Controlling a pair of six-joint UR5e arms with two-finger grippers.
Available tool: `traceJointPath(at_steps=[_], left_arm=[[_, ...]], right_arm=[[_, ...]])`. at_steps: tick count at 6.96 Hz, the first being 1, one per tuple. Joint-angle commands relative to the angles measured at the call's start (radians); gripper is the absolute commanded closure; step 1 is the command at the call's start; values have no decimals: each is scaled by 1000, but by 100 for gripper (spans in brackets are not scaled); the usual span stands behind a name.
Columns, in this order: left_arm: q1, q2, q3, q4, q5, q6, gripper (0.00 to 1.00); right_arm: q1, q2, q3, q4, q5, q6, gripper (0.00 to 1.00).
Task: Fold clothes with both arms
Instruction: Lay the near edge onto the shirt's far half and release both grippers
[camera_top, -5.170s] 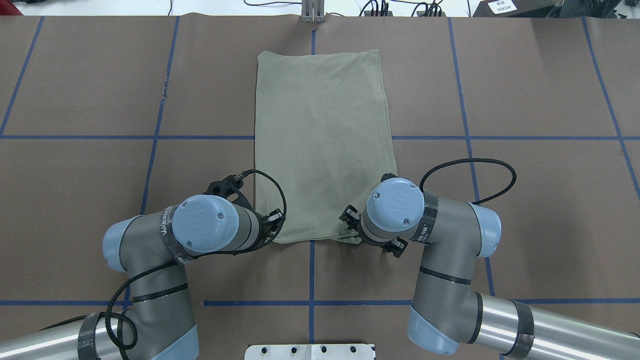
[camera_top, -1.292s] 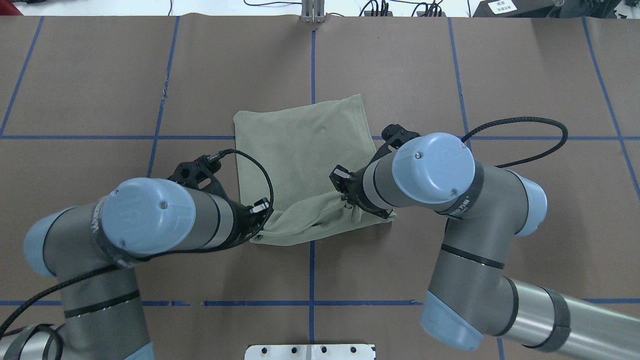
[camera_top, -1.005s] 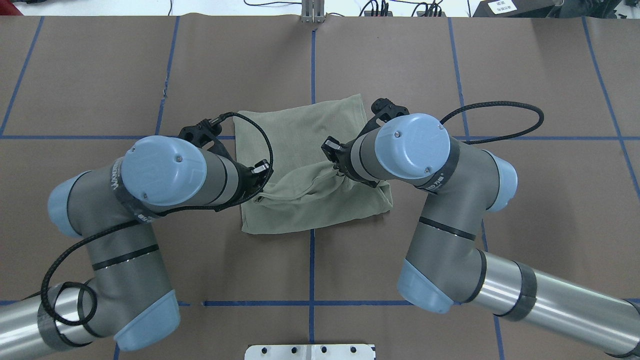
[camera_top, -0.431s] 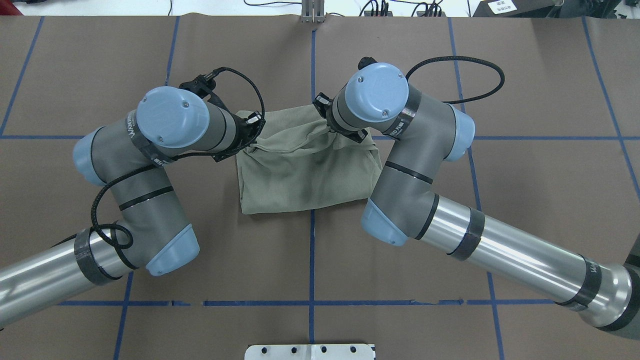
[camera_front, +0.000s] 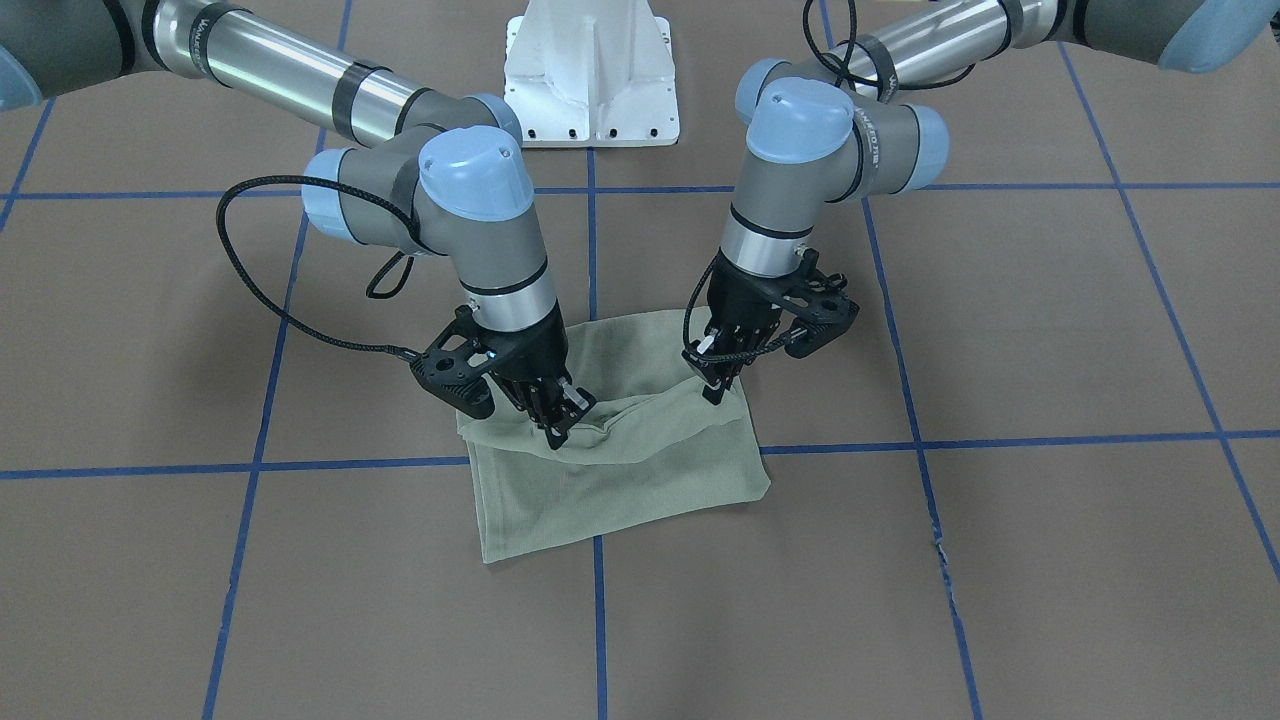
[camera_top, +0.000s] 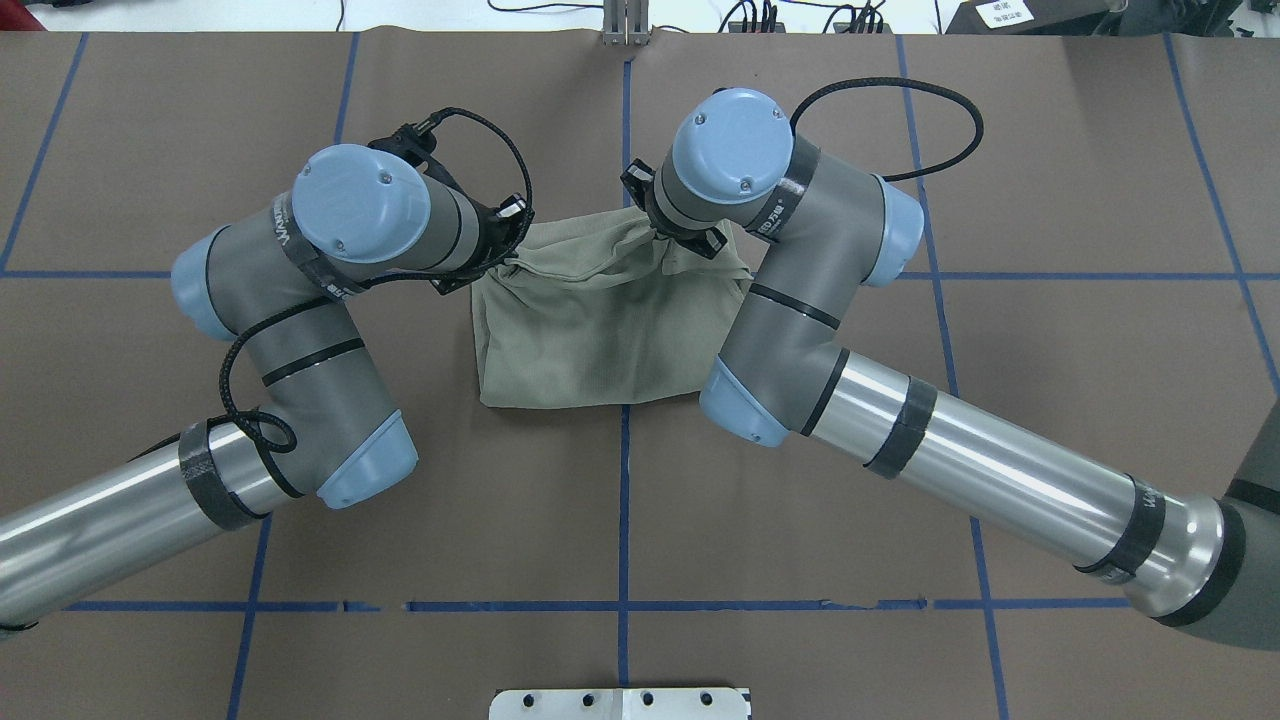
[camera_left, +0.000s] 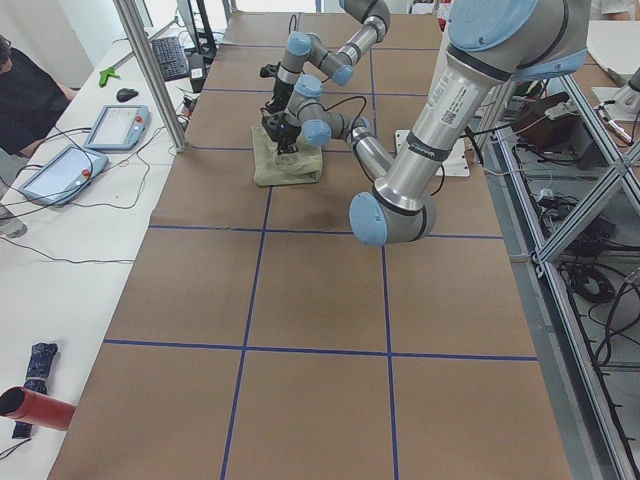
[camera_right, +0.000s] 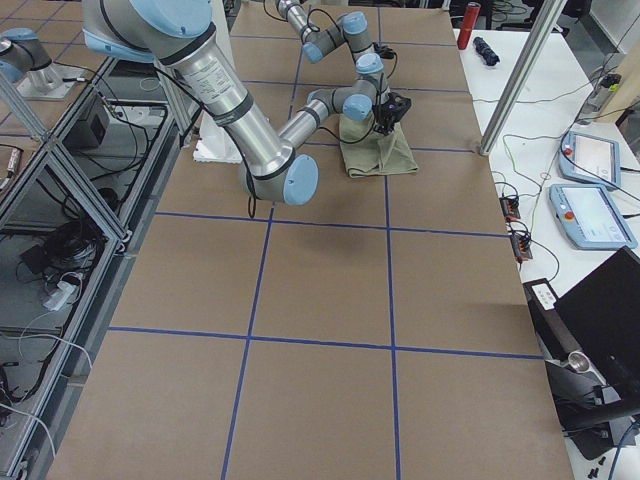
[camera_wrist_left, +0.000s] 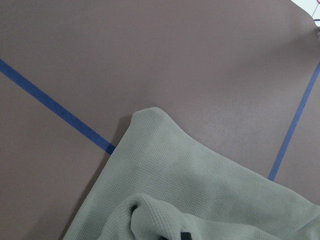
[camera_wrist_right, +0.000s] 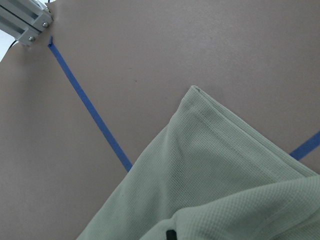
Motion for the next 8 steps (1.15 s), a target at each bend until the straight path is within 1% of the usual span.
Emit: traceJointPath(at_steps=[1, 2, 3, 4, 5, 6, 7, 8], left_arm=[[-91, -52, 87, -15, -5, 51, 0], [-133, -66, 145, -20, -9, 83, 0], [-149, -67, 170, -40, -9, 105, 0], [-149, -67, 177, -42, -22, 105, 0], [-150, -62, 175, -45, -69, 111, 0], [-155, -57, 174, -43, -76, 147, 0], [-161, -54, 174, -39, -76, 208, 0], [-170, -18, 165, -42, -85, 224, 0]], right_arm=[[36, 64, -130, 11, 2, -52, 1], [70, 75, -181, 58, 3, -68, 0], [93, 75, -203, 80, 32, -100, 0], [105, 75, -201, 80, 77, -122, 0], [102, 85, -195, 80, 97, -143, 0], [95, 85, -166, 66, 129, -145, 0], [61, 81, -145, 20, 134, -151, 0], [6, 87, -142, -27, 126, -190, 0]])
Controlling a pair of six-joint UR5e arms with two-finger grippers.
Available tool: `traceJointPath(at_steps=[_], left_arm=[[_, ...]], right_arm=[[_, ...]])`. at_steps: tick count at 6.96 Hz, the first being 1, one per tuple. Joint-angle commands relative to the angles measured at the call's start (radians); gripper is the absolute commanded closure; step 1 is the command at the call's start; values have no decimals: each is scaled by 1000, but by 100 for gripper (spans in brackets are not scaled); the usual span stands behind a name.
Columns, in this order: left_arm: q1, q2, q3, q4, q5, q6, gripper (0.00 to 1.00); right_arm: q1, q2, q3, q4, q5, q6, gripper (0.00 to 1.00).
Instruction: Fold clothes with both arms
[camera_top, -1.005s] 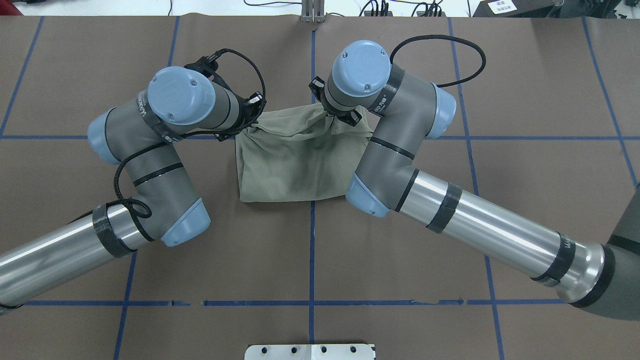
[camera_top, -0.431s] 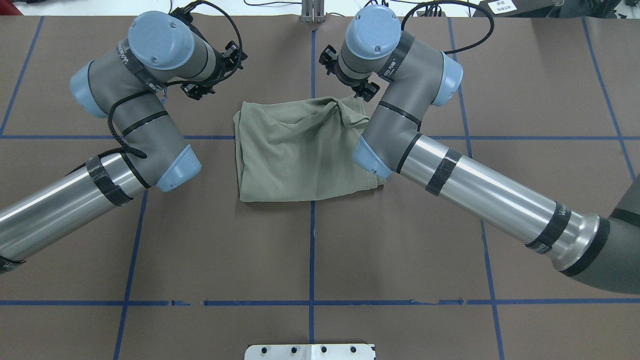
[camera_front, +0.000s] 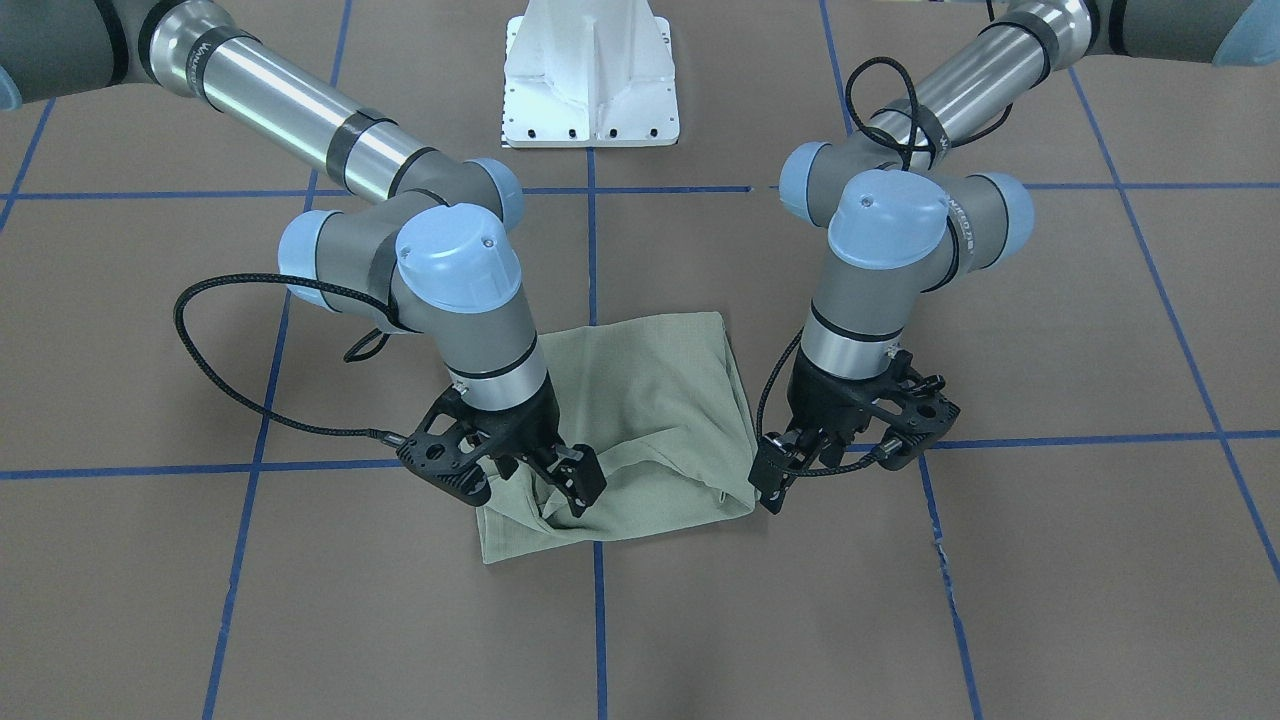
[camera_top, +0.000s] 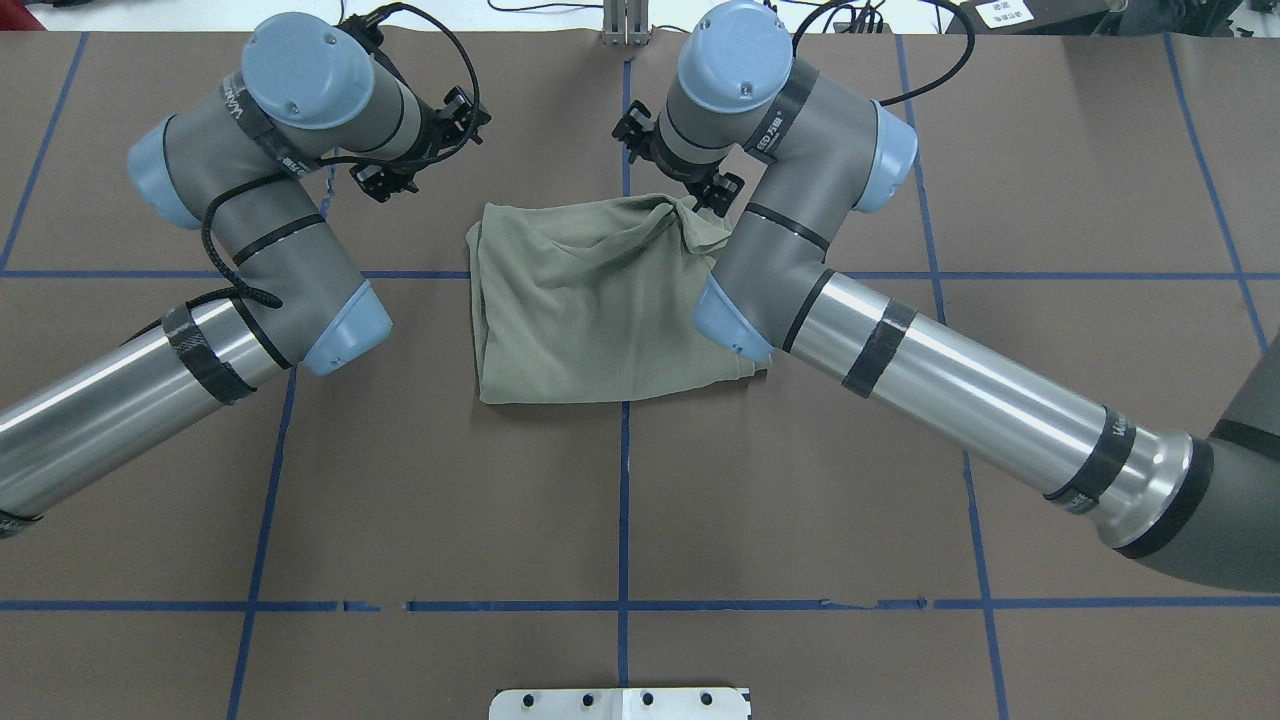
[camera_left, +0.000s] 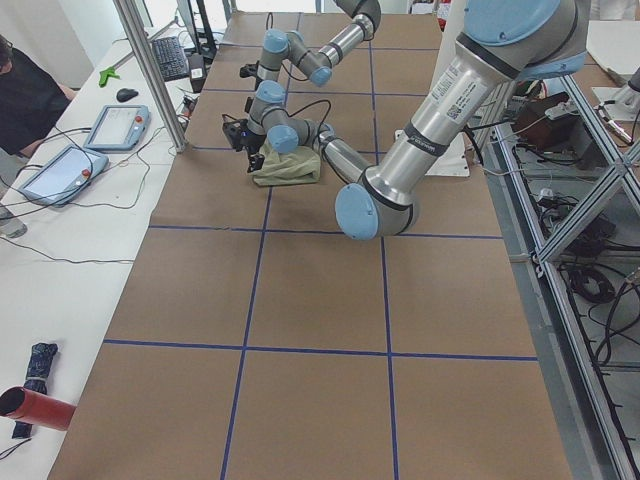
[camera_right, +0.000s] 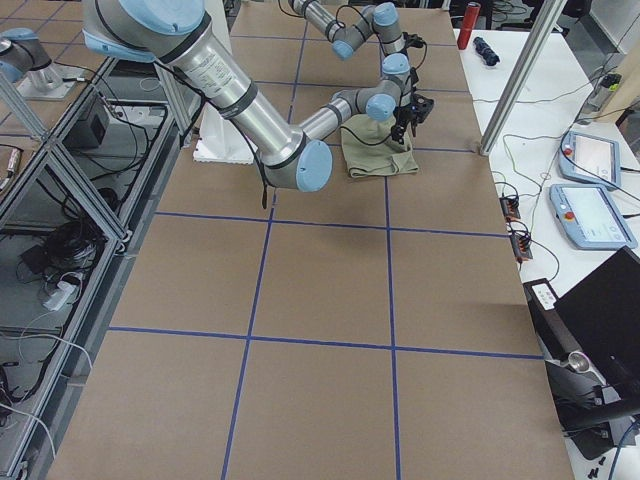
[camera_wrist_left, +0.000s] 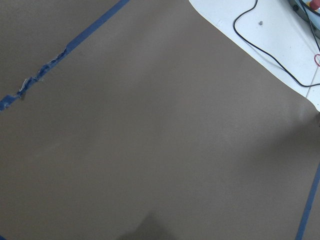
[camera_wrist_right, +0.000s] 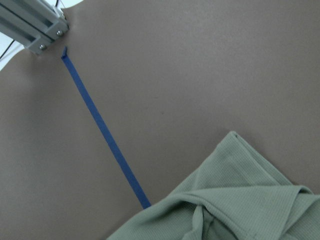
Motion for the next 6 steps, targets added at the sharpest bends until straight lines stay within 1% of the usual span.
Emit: traceJointPath(at_steps=[1, 2, 3, 5, 6], left_arm=[[-25, 58, -22, 1, -31, 75, 0], [-30, 86, -51, 1, -32, 85, 0], [-31, 88, -53, 1, -33, 85, 0], [-31, 89, -55, 1, -34, 85, 0], [-31, 89, -56, 1, -34, 85, 0]], right_arm=[[-78, 5, 8, -78, -2, -122, 0], [-82, 5, -2, -89, -8, -227, 0], [-81, 10, -24, -89, -8, -315, 0], [-67, 72, -142, -83, -12, -443, 0], [-52, 94, -182, -81, -27, -467, 0]])
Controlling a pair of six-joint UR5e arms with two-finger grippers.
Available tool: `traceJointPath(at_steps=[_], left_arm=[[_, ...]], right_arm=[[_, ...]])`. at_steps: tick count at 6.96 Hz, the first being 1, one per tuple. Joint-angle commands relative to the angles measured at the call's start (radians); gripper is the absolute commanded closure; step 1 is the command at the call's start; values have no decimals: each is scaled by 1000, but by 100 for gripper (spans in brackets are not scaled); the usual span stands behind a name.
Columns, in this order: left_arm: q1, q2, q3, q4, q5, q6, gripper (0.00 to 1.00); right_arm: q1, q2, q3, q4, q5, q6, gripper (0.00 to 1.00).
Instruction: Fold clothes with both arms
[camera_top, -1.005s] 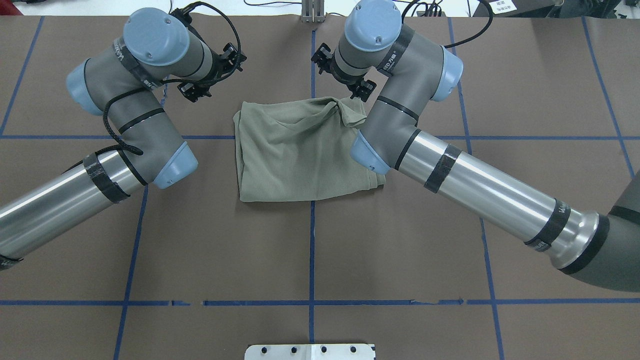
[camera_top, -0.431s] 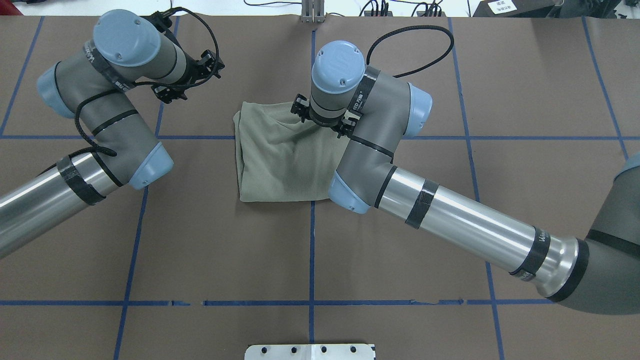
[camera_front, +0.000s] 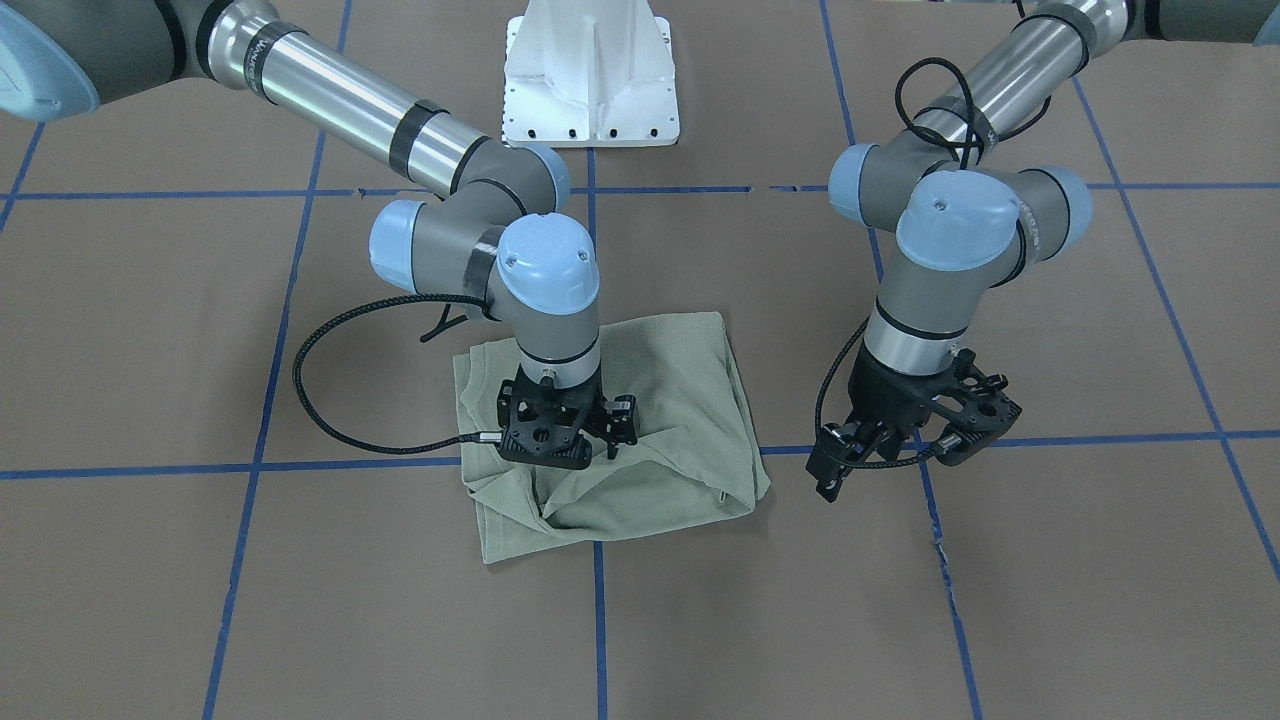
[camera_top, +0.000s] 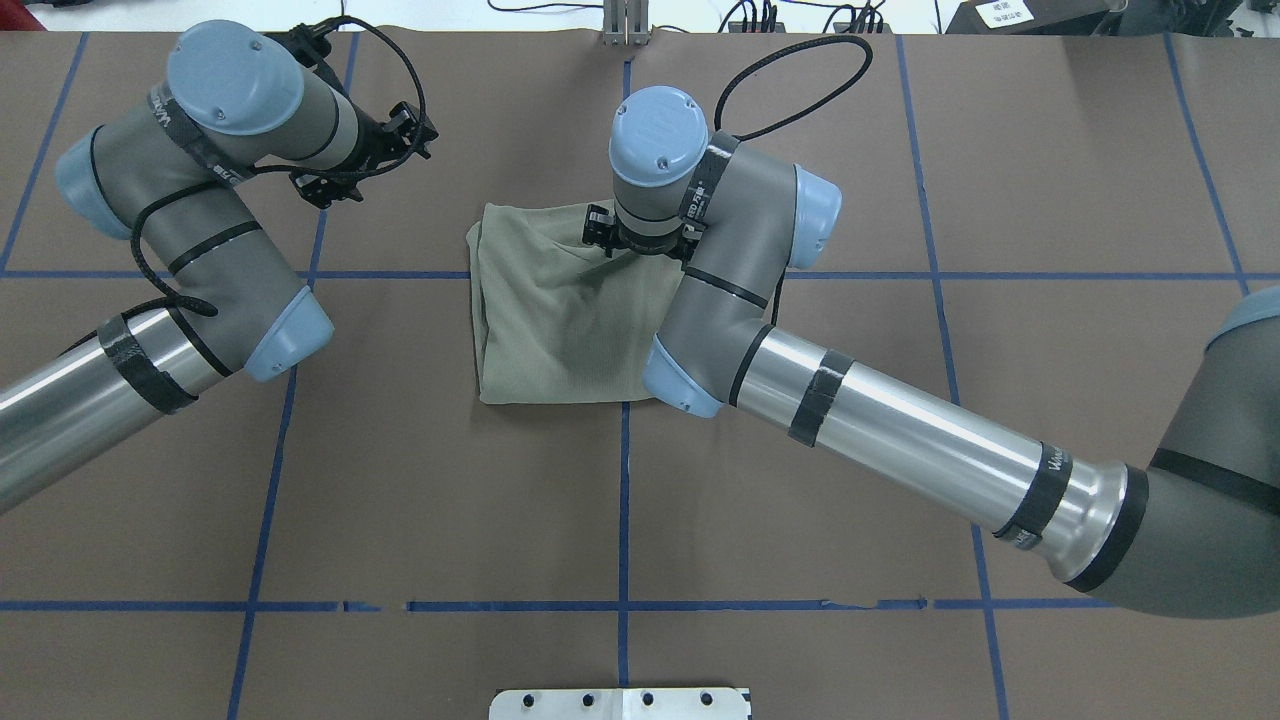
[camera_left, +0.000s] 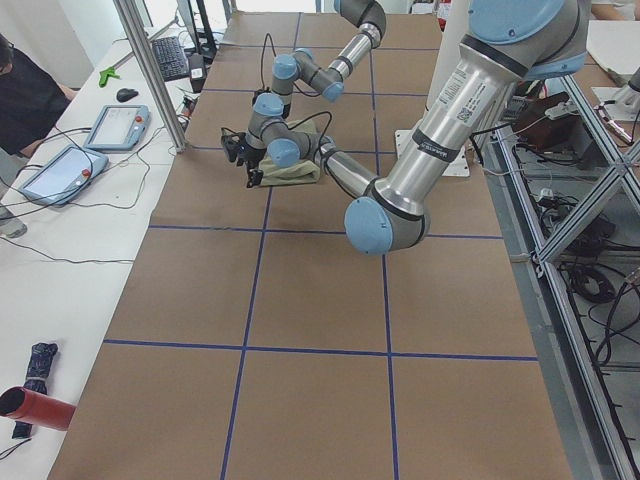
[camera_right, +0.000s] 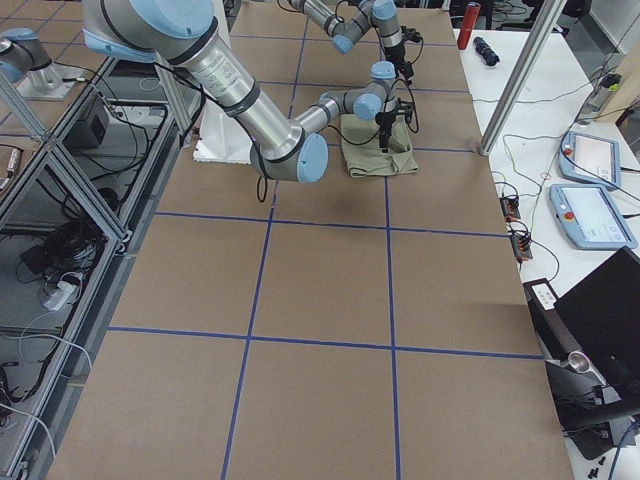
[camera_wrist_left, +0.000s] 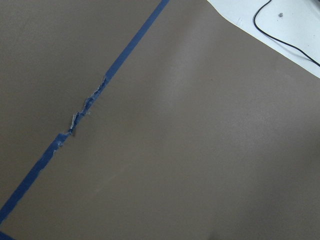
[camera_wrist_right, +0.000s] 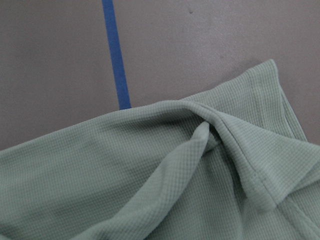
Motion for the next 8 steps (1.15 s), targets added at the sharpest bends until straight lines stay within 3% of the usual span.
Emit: traceJointPath(at_steps=[1, 2, 3, 4, 7, 8], left_arm=[[0, 1, -2, 0, 0, -1, 0], [0, 1, -3, -2, 0, -3, 0], [0, 1, -8, -2, 0, -3, 0], [1, -1, -9, -2, 0, -3, 0], [1, 2, -29, 0, -48, -1, 0], [-3, 5, -28, 3, -49, 0, 0]], right_arm=[[33, 41, -87, 12, -20, -82, 0], [41, 62, -136, 41, -49, -87, 0], [46, 64, -209, 141, -70, -87, 0], [66, 66, -216, 148, -71, -90, 0], [112, 75, -207, 141, -49, -119, 0], [109, 75, -121, 60, 37, -110, 0]])
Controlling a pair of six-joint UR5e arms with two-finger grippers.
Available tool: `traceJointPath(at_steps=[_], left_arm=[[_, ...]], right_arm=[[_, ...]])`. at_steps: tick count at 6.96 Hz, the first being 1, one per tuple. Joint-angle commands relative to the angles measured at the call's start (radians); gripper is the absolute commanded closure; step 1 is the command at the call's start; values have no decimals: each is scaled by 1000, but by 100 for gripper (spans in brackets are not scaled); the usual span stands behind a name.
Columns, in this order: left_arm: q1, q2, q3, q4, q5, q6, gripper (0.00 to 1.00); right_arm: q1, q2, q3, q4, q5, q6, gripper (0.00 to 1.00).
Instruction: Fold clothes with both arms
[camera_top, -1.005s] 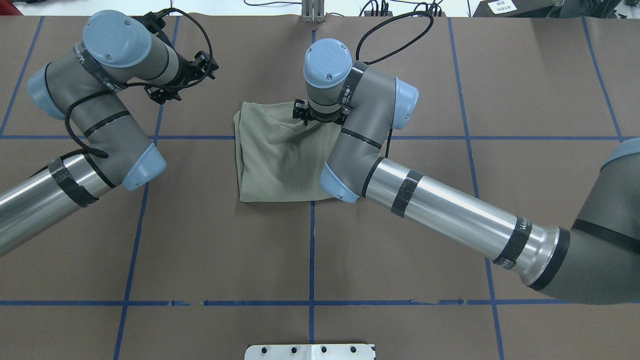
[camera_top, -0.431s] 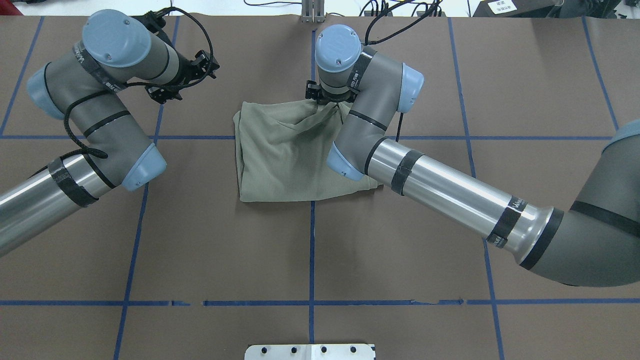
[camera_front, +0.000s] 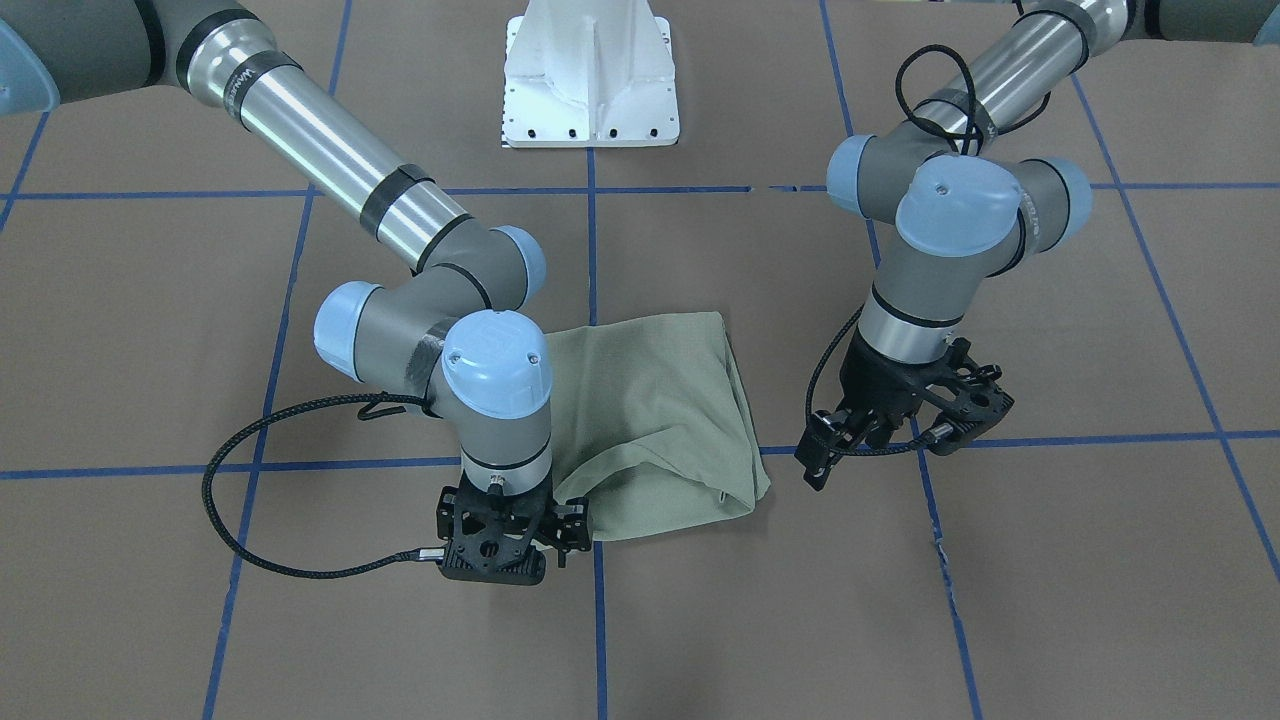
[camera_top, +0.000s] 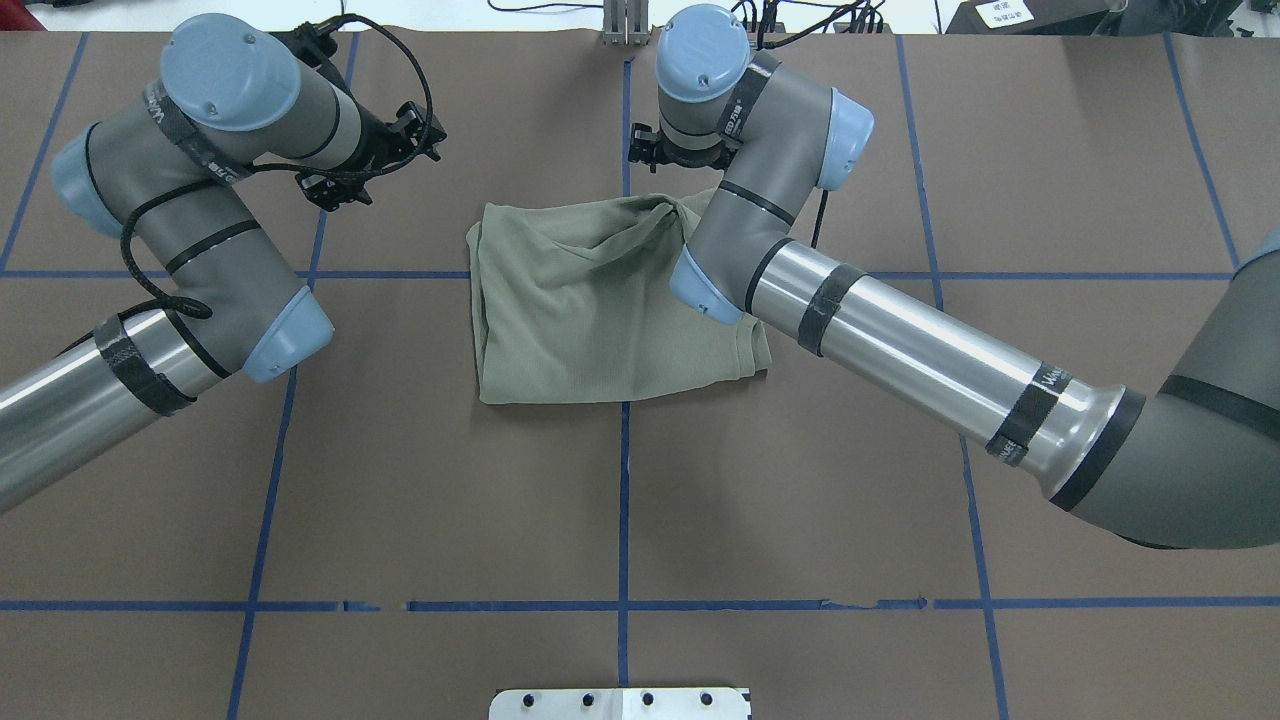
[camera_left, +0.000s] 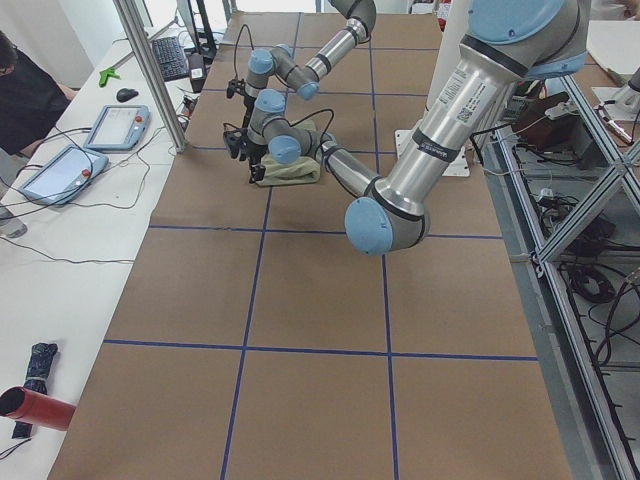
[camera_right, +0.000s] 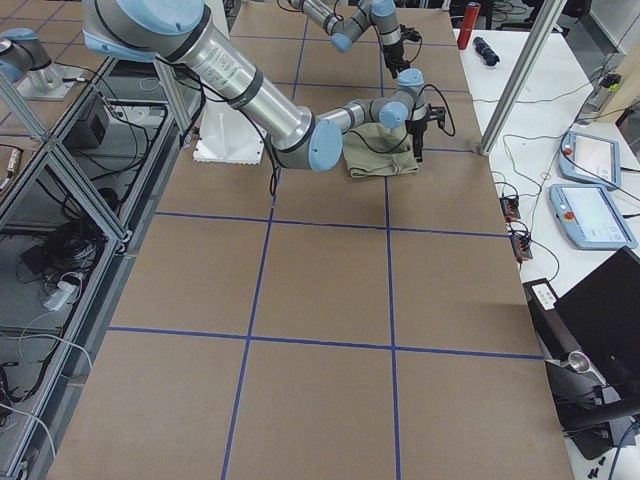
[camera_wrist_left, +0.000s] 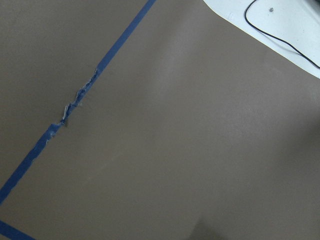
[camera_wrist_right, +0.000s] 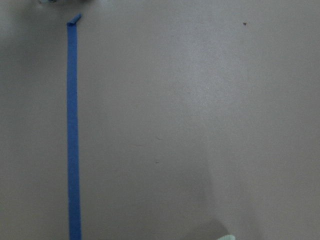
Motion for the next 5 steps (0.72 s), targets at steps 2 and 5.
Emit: traceJointPath(at_steps=[2, 5], left_arm=[[-26, 13, -2, 4, -11, 22, 0], [-51, 42, -2, -4, -32, 70, 0]], right_arm=[[-76, -3, 229, -305, 156, -50, 0], [-109, -8, 177, -275, 122, -156, 0]])
